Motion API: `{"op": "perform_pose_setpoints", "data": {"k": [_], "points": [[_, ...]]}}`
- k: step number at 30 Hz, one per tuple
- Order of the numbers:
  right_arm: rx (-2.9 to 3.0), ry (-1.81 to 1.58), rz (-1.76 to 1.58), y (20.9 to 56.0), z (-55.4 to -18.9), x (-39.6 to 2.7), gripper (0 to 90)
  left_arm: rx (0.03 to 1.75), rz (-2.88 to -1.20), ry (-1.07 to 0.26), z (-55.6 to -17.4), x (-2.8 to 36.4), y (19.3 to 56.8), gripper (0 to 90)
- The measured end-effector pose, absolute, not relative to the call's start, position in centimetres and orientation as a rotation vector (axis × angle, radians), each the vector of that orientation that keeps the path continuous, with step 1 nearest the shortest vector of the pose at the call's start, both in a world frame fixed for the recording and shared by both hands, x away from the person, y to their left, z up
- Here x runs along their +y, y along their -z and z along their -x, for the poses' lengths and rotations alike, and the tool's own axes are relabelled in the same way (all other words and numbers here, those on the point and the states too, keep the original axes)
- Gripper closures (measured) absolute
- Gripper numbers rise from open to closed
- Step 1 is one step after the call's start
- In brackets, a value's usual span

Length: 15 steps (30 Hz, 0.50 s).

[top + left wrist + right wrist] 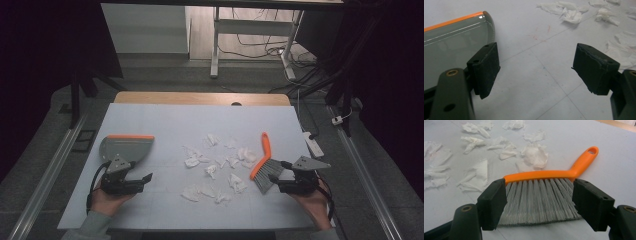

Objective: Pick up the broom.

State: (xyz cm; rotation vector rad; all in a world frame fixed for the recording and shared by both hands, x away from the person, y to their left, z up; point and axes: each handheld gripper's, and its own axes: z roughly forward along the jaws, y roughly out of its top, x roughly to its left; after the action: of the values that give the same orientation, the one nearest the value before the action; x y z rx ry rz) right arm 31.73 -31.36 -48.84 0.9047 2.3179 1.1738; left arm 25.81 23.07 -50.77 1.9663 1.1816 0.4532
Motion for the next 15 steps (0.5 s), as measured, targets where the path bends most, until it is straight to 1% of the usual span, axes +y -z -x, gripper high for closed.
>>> {"op": "perform_pose_setpoints", "data": {"k": [13,15], "points": [[2.333,-1.142,-0.918,48.7,-31.6,-30.4,28.5,1.153,-1.970,-0.457,-26.1,23.0,50.5,22.0],[2.322,-1.145,-0.937,48.4,-31.7,-30.0,30.0,1.147,-1.976,-0.457,-26.3,23.0,50.5,22.0]]}}
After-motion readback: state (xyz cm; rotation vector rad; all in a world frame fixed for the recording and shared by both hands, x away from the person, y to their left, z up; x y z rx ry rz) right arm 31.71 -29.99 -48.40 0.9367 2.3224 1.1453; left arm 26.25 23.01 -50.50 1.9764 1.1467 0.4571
